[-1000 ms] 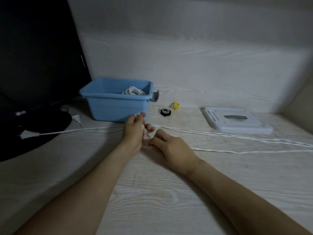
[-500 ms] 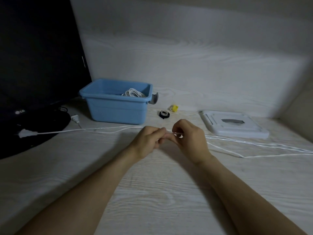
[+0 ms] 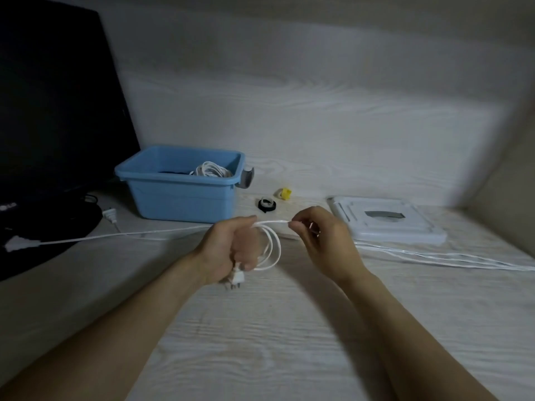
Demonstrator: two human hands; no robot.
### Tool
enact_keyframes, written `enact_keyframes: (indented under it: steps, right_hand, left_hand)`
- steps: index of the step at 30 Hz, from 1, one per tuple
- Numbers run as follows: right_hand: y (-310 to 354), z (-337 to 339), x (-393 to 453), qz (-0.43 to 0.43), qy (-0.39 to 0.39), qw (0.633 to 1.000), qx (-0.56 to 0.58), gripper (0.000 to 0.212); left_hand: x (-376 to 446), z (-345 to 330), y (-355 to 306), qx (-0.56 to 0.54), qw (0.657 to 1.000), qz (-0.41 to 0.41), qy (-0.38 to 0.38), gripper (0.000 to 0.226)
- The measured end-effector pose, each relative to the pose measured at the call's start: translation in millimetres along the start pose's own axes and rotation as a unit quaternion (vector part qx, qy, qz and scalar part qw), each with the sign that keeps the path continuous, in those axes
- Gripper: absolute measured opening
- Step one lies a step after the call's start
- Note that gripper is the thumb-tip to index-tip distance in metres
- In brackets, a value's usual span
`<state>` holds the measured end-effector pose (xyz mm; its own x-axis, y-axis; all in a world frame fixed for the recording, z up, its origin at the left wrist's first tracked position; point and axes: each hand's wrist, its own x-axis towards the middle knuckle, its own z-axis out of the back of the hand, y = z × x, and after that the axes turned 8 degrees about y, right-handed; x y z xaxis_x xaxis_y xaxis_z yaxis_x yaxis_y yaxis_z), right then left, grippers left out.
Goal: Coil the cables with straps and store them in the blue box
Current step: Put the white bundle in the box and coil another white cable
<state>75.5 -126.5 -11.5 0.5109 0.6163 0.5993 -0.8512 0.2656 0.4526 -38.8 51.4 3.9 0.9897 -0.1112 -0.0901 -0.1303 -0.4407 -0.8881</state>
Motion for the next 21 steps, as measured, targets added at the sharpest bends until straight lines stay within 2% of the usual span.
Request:
enact_keyframes:
  steps: [5, 8, 13, 17, 21]
  right_hand:
    - [7, 15, 23, -0.058, -0.007, 0.998, -0.009, 0.022]
    - [13, 30, 52, -0.058, -0.007, 0.998, -0.010, 0.027]
    - [10, 35, 95, -0.053, -0.048, 0.997, 0.000, 0.030]
    - [6, 29, 106, -0.045, -0.004, 0.999, 0.020, 0.032]
    - [-3, 37, 114, -0.081, 0.062, 0.993, 0.057, 0.017]
  left_hand:
    - [25, -13, -36, -0.020, 0.998, -0.048, -0.025, 0.043]
    - [43, -22, -60, -0.024, 0.995, -0.088, -0.026, 0.049]
    - [67, -27, -88, -0.103, 0.983, -0.149, -0.009, 0.048]
    - [77, -17, -103, -0.136, 0.975, -0.171, -0.048, 0.044]
    - [80, 1, -116, -0.131, 0.968, -0.192, -0.093, 0.041]
